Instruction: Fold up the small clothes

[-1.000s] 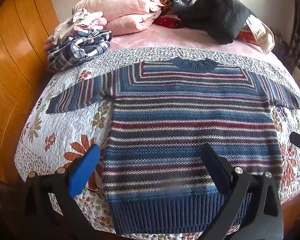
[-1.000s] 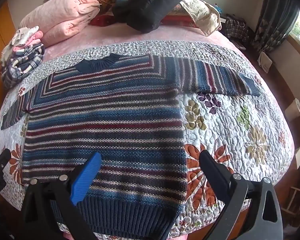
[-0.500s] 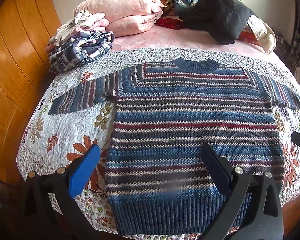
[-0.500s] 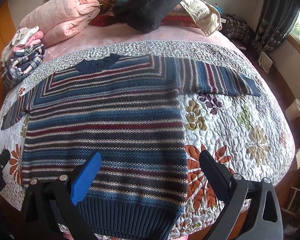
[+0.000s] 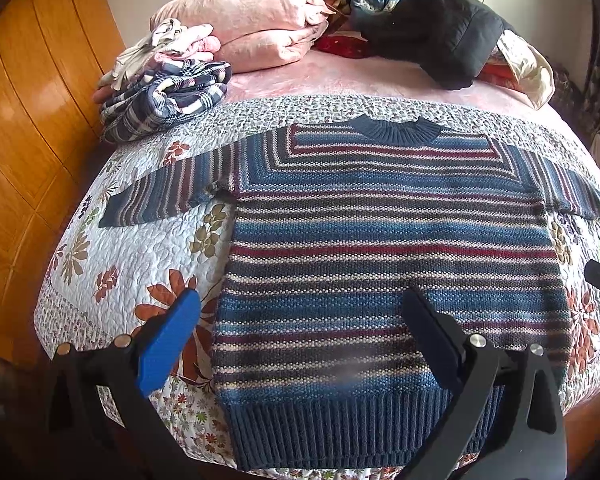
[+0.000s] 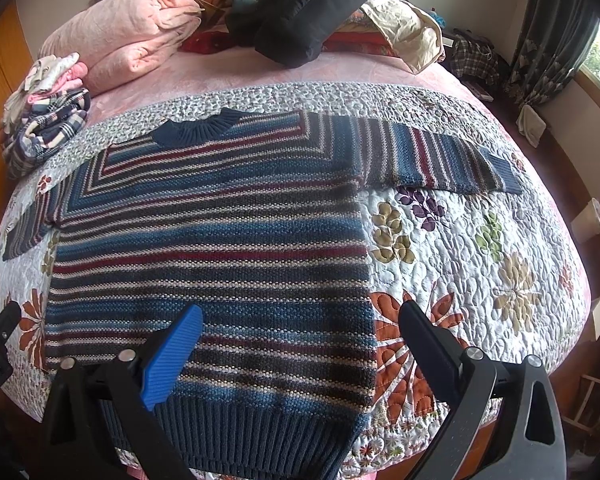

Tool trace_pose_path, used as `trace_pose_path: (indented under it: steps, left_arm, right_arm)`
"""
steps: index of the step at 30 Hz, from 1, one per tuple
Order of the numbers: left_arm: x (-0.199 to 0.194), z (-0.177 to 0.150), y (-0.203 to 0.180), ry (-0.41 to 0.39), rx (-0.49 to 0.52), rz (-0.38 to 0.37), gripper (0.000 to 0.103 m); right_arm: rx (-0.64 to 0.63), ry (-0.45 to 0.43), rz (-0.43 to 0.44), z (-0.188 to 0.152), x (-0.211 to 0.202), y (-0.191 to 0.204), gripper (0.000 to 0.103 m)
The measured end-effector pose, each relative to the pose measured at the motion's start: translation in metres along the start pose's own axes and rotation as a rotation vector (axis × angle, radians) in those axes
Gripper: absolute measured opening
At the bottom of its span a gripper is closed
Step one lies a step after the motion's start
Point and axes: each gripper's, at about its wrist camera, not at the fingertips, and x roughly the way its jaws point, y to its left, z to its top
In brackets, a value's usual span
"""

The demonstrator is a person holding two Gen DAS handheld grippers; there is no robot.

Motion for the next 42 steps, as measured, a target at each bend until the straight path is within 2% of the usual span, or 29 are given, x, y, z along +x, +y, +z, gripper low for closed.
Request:
trace_pose_path:
  steps: [42]
  left_arm:
    - [-0.0052,0.0002,0.0005,-0.016,0.002,0.022,0.100]
  right_arm:
    - [0.012,-0.005,0.014,0.0045,-0.0034,-0.0030,0.099]
